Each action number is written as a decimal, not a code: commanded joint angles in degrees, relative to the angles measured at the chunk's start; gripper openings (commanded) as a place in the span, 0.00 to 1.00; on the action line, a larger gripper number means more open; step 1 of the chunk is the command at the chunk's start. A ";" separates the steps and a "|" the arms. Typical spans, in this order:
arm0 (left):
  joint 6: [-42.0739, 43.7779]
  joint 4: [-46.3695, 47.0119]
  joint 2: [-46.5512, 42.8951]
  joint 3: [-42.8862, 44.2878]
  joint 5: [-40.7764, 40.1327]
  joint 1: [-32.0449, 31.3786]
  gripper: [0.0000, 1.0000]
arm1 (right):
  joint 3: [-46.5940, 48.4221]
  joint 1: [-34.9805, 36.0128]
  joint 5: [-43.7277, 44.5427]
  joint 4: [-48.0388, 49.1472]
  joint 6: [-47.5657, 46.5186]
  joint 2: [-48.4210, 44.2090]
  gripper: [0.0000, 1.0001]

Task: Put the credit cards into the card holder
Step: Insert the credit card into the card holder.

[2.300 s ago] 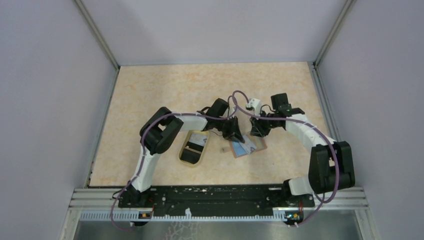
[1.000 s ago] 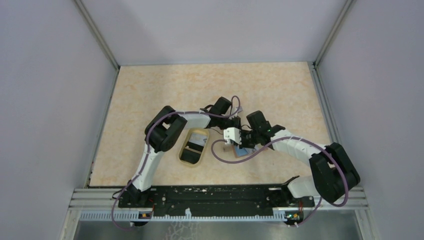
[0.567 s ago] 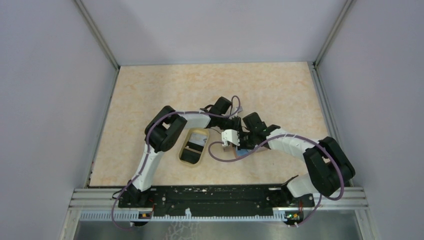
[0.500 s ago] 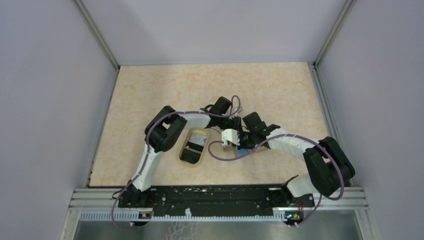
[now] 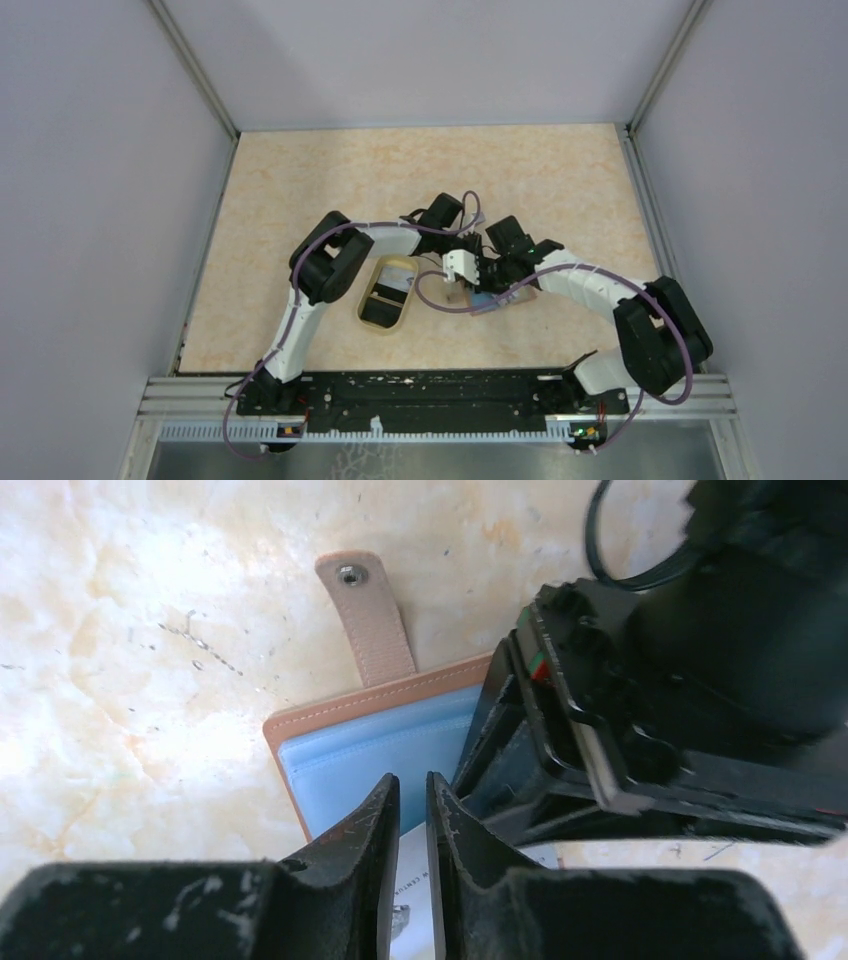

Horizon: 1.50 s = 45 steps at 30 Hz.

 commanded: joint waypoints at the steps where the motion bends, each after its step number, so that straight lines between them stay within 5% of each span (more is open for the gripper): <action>1: 2.56 -5.16 2.19 -0.94 -2.19 0.97 0.23 | 3.18 -2.56 -8.47 -3.13 1.00 -5.74 0.16; 18: 4.34 -14.98 3.39 3.92 -3.42 1.32 0.28 | 3.06 -12.35 -10.32 1.82 9.68 -8.85 0.16; 31: -4.70 4.99 -0.93 -7.02 -1.28 1.32 0.29 | 7.34 -16.82 -8.67 -3.43 16.18 5.23 0.09; 45: -12.82 19.54 -5.27 -16.00 -2.89 1.32 0.27 | 7.92 -17.74 -7.88 -4.34 17.87 8.51 0.08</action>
